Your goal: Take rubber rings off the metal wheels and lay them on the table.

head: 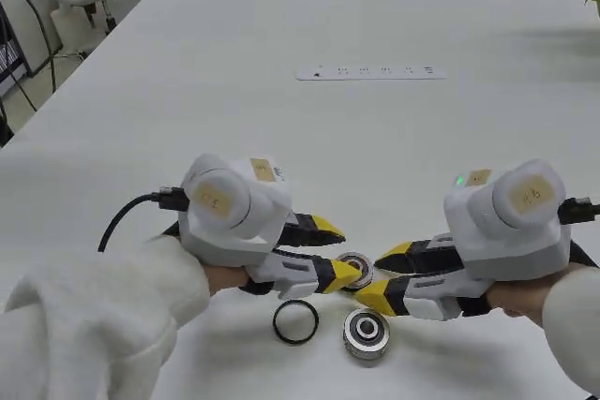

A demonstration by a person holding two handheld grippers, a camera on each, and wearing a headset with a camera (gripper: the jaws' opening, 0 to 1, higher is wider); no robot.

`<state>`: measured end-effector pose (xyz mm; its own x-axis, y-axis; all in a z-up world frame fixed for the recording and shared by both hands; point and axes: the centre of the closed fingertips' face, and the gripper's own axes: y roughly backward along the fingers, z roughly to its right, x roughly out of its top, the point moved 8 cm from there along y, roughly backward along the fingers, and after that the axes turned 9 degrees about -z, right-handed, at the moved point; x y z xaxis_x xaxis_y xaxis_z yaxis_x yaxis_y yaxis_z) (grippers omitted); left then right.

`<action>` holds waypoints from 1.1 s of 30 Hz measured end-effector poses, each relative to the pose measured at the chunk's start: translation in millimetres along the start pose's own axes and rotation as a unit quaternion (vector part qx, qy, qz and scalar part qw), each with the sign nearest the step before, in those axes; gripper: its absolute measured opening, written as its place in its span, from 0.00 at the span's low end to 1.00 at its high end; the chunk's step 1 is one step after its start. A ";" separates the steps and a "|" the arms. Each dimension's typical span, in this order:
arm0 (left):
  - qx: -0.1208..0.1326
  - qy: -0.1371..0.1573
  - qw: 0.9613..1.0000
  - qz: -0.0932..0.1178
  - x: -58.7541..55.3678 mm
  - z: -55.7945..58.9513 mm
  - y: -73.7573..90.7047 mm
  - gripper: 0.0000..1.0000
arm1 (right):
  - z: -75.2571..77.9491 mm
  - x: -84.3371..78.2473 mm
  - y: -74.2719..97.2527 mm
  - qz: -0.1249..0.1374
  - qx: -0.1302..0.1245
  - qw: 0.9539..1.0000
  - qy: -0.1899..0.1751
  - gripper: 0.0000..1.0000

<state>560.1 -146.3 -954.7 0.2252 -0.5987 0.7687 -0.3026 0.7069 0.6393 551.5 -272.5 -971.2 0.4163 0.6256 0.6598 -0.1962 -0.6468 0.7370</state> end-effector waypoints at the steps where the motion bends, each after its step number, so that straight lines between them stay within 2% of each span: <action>1: 0.000 -0.003 1.000 -0.004 -0.7 1.0 -1.1 0.25 | 0.7 0.6 -0.3 0.001 -0.003 1.000 0.005 0.26; 3: -0.003 -0.009 1.000 -0.010 -2.4 2.3 -2.4 0.23 | -0.1 1.1 -0.2 0.003 -0.003 1.000 0.004 0.26; 4: -0.003 -0.005 1.000 -0.002 -1.1 2.4 -2.8 0.22 | -0.6 1.2 -0.5 0.003 -0.002 1.000 0.004 0.25; 5: -0.001 -0.009 1.000 -0.010 -2.4 1.8 -3.1 0.21 | -0.8 1.3 -0.9 0.003 -0.003 1.000 0.005 0.25; 10: 0.001 -0.012 1.000 -0.011 -2.4 3.8 -3.3 0.20 | -0.5 1.9 -1.4 0.003 -0.007 1.000 0.010 0.25; 14: 0.005 -0.013 1.000 -0.012 -2.1 3.7 -3.5 0.20 | -0.8 4.5 -0.3 0.016 -0.003 1.000 0.006 0.23; 18: 0.006 -0.019 1.000 -0.011 -1.7 4.3 -3.4 0.19 | -0.8 4.0 -0.3 0.013 -0.003 1.000 0.011 0.22; 19: -0.003 -0.030 0.999 -0.010 -0.9 5.8 -3.6 0.14 | -0.5 4.0 0.0 0.012 -0.004 1.000 0.013 0.21; 21: 0.004 -0.033 0.999 -0.012 0.1 9.1 -3.4 0.14 | 0.2 3.6 0.0 0.009 -0.005 1.000 0.020 0.21; 33: 0.004 -0.024 1.000 -0.010 -1.2 8.4 -3.4 0.14 | 1.4 2.2 2.5 -0.001 -0.002 1.000 0.028 0.17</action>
<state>553.1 -151.1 -958.0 0.1867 -0.6304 0.7535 -0.3057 0.6916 0.6544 553.2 -273.4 -968.2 0.3659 0.6507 0.6654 -0.1993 -0.6436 0.7389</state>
